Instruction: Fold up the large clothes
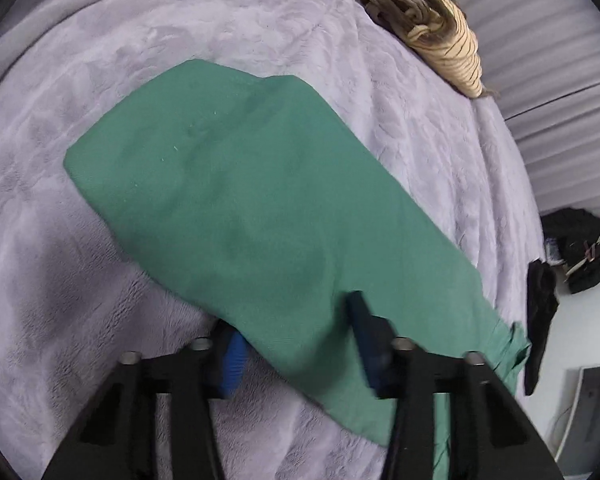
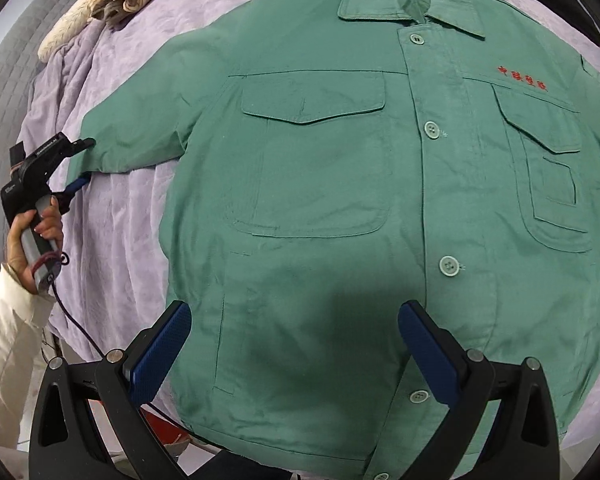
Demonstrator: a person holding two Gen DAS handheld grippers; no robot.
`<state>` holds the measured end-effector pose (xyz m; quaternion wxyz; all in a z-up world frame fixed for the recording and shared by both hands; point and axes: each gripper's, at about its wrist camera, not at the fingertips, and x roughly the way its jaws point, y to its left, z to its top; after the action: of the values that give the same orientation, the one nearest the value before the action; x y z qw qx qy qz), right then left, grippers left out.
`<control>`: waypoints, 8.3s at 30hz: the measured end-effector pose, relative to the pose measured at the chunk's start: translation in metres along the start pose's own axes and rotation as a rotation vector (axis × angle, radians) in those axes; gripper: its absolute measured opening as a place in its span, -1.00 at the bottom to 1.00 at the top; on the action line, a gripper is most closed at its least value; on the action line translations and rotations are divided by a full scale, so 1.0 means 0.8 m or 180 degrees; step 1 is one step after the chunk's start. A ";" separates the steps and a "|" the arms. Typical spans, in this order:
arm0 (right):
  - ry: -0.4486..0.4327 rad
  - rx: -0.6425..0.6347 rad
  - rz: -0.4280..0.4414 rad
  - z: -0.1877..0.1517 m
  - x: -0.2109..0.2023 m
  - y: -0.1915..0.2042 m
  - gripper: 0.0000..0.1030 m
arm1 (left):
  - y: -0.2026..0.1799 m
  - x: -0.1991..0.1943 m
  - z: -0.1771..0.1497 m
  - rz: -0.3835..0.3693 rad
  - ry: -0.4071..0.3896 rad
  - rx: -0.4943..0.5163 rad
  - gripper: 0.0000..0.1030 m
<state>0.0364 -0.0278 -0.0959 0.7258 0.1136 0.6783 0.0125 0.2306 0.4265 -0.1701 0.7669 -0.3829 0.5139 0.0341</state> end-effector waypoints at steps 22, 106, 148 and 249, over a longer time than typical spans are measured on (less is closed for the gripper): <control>-0.0801 0.0736 -0.0045 0.007 -0.108 -0.191 1.00 | -0.491 0.052 -0.354 -0.0489 0.0282 0.3605 -0.88; -0.0819 0.0524 0.1019 0.110 0.018 -0.107 0.11 | -0.329 0.101 -0.133 0.0509 0.0381 0.2660 -0.86; -0.0433 0.1063 0.0290 -0.012 -0.071 -0.258 0.10 | -0.257 -0.024 -0.326 0.1076 0.0876 0.2652 -0.45; -0.1615 0.2750 0.1203 -0.065 -0.173 -0.670 0.74 | -0.505 0.082 -0.569 0.0945 0.1204 0.3438 0.99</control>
<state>-0.0985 -0.5659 -0.0605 0.7392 0.5216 0.3926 -0.1652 0.0945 -0.1639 -0.0821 0.7354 0.1384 0.6343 -0.1943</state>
